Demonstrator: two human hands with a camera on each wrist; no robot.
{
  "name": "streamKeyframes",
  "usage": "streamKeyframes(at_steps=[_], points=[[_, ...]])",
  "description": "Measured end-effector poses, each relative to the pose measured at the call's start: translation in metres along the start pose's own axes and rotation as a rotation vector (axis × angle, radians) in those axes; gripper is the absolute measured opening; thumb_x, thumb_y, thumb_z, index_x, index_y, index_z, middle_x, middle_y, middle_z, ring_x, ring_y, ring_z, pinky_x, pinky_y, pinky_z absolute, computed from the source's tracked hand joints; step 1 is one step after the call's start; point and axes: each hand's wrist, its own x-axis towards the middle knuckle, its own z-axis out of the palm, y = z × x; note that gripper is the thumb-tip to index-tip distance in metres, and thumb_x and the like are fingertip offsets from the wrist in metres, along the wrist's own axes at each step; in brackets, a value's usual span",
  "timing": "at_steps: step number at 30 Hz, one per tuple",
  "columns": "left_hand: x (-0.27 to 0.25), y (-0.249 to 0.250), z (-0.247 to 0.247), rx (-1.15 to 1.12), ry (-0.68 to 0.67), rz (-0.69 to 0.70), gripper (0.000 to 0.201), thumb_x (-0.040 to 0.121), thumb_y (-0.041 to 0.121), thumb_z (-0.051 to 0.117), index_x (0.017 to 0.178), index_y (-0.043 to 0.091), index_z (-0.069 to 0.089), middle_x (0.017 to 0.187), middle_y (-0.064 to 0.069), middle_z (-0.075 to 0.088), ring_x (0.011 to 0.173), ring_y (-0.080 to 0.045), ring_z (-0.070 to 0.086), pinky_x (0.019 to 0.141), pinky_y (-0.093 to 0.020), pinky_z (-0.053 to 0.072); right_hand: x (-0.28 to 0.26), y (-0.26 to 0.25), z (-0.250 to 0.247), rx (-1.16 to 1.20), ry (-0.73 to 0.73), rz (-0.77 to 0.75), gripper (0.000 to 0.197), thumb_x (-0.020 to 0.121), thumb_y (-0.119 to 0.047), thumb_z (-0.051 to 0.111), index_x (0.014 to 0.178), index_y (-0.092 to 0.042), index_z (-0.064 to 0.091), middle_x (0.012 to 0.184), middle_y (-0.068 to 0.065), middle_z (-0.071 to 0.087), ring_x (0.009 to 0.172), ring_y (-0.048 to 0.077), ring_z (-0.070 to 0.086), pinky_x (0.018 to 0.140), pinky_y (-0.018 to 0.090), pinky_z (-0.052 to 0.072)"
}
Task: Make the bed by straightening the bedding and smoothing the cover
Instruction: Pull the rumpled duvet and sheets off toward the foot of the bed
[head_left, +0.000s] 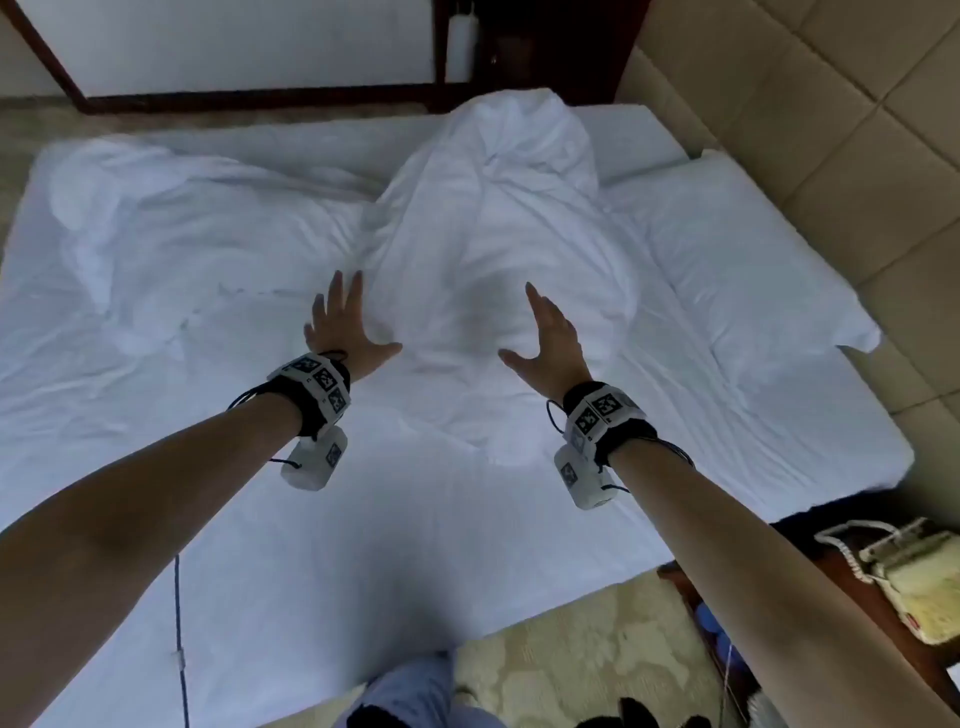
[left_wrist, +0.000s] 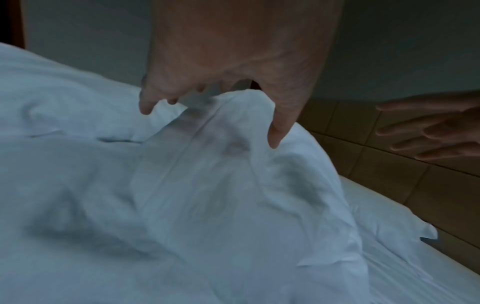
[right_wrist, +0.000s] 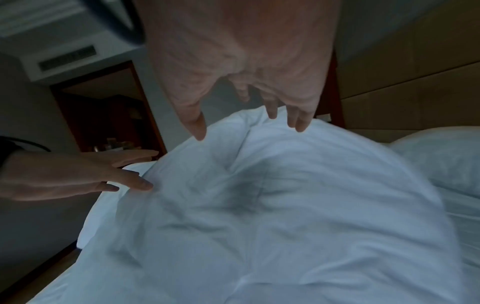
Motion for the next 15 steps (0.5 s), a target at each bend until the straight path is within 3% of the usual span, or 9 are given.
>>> streamKeyframes(at_steps=[5, 9, 12, 15], points=[[0.017, -0.033, 0.016, -0.147, -0.092, -0.1, 0.126, 0.068, 0.044, 0.08, 0.151, 0.018, -0.011, 0.16, -0.003, -0.003, 0.146, -0.032, 0.011, 0.117, -0.05, 0.02, 0.033, -0.015, 0.041, -0.091, -0.078, -0.075, 0.095, 0.081, -0.028, 0.067, 0.152, -0.032, 0.004, 0.16, 0.007, 0.007, 0.145, 0.03, 0.014, 0.113, 0.045, 0.025], [0.017, -0.054, 0.022, -0.273, -0.19, -0.13, 0.115, 0.077, 0.03, 0.076, 0.151, 0.013, -0.01, 0.159, -0.008, 0.009, 0.145, -0.026, 0.02, 0.117, -0.038, 0.023, 0.049, -0.02, 0.067, -0.116, -0.135, -0.131, 0.099, 0.08, -0.02, 0.068, 0.151, -0.036, 0.001, 0.16, 0.004, -0.004, 0.146, 0.032, 0.01, 0.115, 0.048, 0.028], [0.018, -0.063, 0.02, -0.303, -0.129, -0.118, 0.082, 0.082, 0.023, 0.071, 0.148, 0.014, 0.023, 0.147, -0.011, 0.04, 0.133, -0.03, 0.04, 0.107, -0.037, 0.036, 0.057, -0.031, 0.074, -0.119, -0.122, -0.22, 0.1, 0.079, -0.011, 0.067, 0.151, -0.034, 0.002, 0.16, 0.007, -0.007, 0.147, 0.032, 0.01, 0.115, 0.047, 0.029], [0.014, -0.057, 0.009, -0.313, -0.093, -0.051, 0.046, 0.084, 0.014, 0.068, 0.127, 0.006, 0.053, 0.116, -0.009, 0.06, 0.114, -0.028, 0.054, 0.087, -0.028, 0.04, 0.059, -0.044, 0.068, -0.149, -0.027, -0.383, 0.099, 0.076, -0.001, 0.067, 0.152, -0.028, 0.009, 0.16, 0.011, -0.004, 0.147, 0.032, 0.012, 0.114, 0.047, 0.032]])
